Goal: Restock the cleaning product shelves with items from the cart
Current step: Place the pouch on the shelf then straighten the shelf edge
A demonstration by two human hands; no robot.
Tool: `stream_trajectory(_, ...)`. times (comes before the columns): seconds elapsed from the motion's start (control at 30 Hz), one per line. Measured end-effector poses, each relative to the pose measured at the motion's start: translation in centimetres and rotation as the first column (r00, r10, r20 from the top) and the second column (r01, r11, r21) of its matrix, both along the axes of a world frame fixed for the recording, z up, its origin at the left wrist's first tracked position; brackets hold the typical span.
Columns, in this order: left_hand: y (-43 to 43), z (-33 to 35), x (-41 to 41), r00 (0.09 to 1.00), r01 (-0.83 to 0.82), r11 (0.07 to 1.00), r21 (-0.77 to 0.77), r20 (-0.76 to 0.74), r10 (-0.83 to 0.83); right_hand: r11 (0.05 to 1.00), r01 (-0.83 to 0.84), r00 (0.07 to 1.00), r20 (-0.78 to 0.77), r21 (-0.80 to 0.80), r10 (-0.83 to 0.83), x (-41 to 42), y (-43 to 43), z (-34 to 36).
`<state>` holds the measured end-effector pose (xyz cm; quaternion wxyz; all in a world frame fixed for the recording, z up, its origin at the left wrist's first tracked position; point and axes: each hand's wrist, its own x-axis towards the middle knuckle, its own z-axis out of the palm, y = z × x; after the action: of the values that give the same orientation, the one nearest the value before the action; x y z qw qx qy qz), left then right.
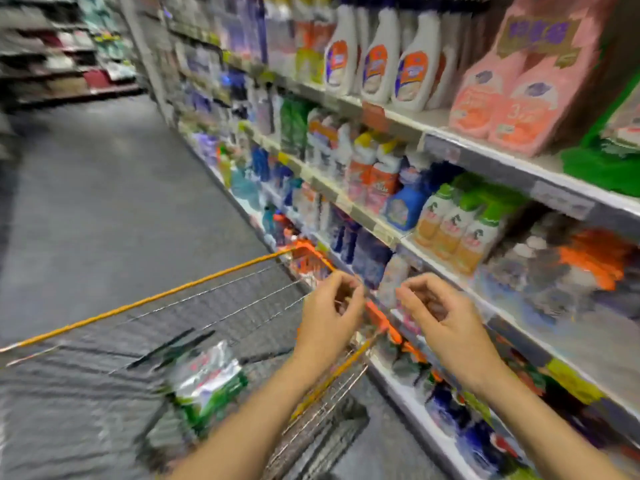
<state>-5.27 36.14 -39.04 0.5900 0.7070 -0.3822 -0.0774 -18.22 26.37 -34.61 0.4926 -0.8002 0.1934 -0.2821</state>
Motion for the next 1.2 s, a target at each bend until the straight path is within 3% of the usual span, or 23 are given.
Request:
stream_trajectory(0.13,9.1,-3.1,5.0,0.971,-0.211,0.973,0.098,-0.095,0.220,0.978,-0.169,0.981,-0.080,0.119,0.179,7.4,4.7,-3.8)
stream_trajectory(0.27,18.3,-7.2,9.2,0.898,-0.350,0.899,0.262,-0.180,0.402,0.913,-0.310,0.902,-0.223,0.264,0.371,14.0,10.1,-9.4)
stream_trajectory(0.5,26.9,-15.9,15.5,0.708,-0.472,0.767,0.435,-0.331,0.624,0.856,-0.258,0.753,-0.462,0.448,0.469,22.9,15.9,-18.1)
stream_trajectory(0.67,27.8,-24.4,20.1,0.652,-0.398,0.654,0.643,-0.303,0.695,0.864,-0.190,0.660,-0.591,0.466,0.464,28.3,14.9,-25.9)
stream_trajectory(0.77,27.9,-29.6,21.9,0.547,-0.322,0.595,0.736,-0.369,0.751,0.896,-0.176,0.580,-0.692,0.409,0.430,31.5,14.3,-32.4)
stream_trajectory(0.93,27.6,-38.8,23.3,0.445,-0.206,0.602,0.771,-0.474,0.760,0.896,-0.202,0.454,-0.772,0.396,0.444,34.8,14.2,-42.9)
stream_trajectory(1.1,26.6,-47.7,24.7,0.223,-0.119,0.651,0.750,-0.619,0.753,0.910,-0.154,0.398,-0.819,0.385,0.414,36.0,13.9,-50.8)
stream_trajectory(1.2,25.4,-50.0,25.9,0.215,-0.257,0.657,0.709,-0.621,0.754,0.904,-0.056,0.423,-0.810,0.424,0.406,37.2,14.1,-53.7)
